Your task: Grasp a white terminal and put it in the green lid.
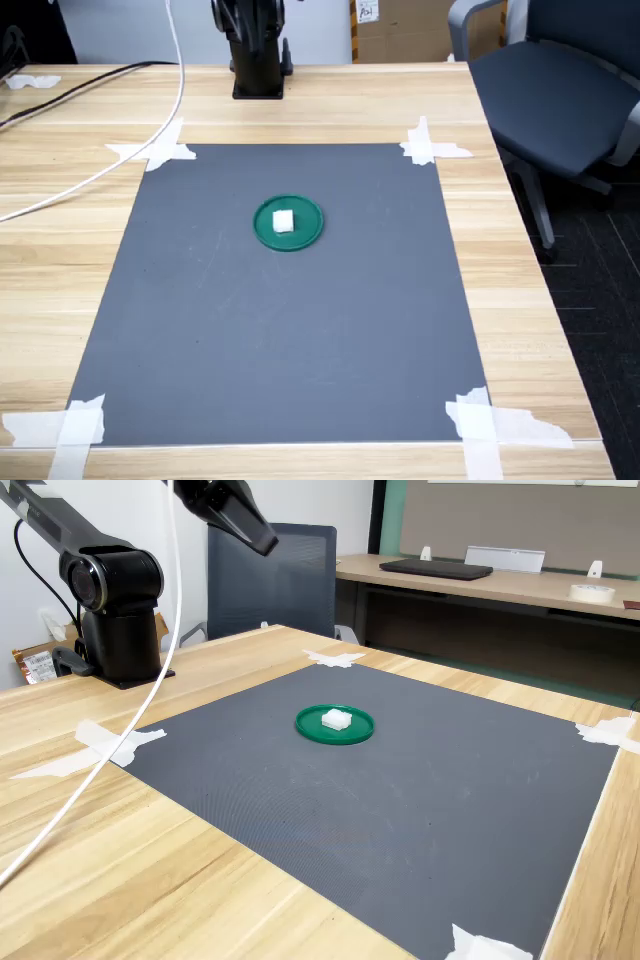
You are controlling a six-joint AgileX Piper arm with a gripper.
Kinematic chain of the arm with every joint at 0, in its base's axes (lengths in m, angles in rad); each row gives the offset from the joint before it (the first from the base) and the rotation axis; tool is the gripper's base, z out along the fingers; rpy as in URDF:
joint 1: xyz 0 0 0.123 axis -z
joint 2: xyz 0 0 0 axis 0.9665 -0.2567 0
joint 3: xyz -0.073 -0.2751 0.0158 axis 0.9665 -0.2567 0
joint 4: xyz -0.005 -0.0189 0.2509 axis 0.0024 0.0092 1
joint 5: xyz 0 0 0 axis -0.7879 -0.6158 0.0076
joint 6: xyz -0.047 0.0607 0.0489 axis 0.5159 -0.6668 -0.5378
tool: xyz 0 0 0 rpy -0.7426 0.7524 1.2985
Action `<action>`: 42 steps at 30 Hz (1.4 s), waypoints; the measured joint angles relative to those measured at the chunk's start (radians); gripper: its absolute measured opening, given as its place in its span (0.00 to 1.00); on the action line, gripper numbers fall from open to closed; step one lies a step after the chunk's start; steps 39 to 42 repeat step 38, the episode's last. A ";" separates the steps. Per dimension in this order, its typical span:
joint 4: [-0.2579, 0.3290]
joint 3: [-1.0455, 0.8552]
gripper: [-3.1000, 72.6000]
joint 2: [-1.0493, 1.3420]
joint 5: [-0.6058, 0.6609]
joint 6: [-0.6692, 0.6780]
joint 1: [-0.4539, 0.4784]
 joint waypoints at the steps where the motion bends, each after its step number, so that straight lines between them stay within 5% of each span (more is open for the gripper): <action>1: 0.001 -0.011 0.01 0.023 -0.006 -0.034 0.023; 8: 0.002 -0.077 0.01 0.152 -0.022 -0.183 0.073; 24: 0.002 -0.314 0.01 0.449 -0.021 -0.192 0.073; 42: 0.005 -0.394 0.00 0.457 -0.071 -0.193 0.073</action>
